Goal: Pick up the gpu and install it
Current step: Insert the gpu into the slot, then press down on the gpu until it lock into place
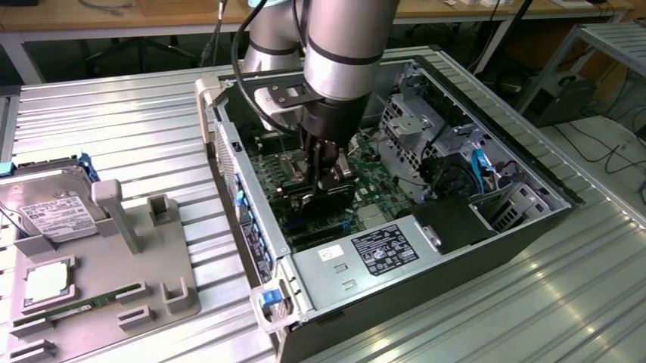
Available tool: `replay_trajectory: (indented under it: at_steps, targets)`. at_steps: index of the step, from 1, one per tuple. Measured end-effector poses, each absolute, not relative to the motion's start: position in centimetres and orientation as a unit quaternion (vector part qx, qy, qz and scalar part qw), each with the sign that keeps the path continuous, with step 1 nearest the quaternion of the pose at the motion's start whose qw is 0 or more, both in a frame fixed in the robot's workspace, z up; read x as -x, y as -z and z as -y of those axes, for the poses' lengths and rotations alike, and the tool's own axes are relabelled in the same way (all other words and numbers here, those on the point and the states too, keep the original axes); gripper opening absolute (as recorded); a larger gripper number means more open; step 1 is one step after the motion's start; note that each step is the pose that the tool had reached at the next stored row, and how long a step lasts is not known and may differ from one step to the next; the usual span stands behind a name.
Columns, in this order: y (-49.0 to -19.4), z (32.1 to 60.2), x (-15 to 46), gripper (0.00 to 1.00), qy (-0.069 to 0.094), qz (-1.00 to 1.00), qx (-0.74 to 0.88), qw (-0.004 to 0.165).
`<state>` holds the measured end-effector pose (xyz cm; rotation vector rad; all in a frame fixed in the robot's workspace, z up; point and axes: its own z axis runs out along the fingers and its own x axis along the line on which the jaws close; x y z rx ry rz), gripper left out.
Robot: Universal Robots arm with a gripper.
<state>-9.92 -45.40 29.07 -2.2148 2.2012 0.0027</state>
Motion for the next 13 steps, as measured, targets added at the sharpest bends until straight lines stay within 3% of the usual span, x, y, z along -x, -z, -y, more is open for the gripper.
replay_trajectory:
  at_steps: [1, 13]
  targets:
    - [-29.08, 45.41, 9.93, 0.11, -0.001, -0.705, 0.709, 0.009]
    - [-29.09, 45.41, 10.08, 0.11, -0.001, -0.705, 0.709, 0.009]
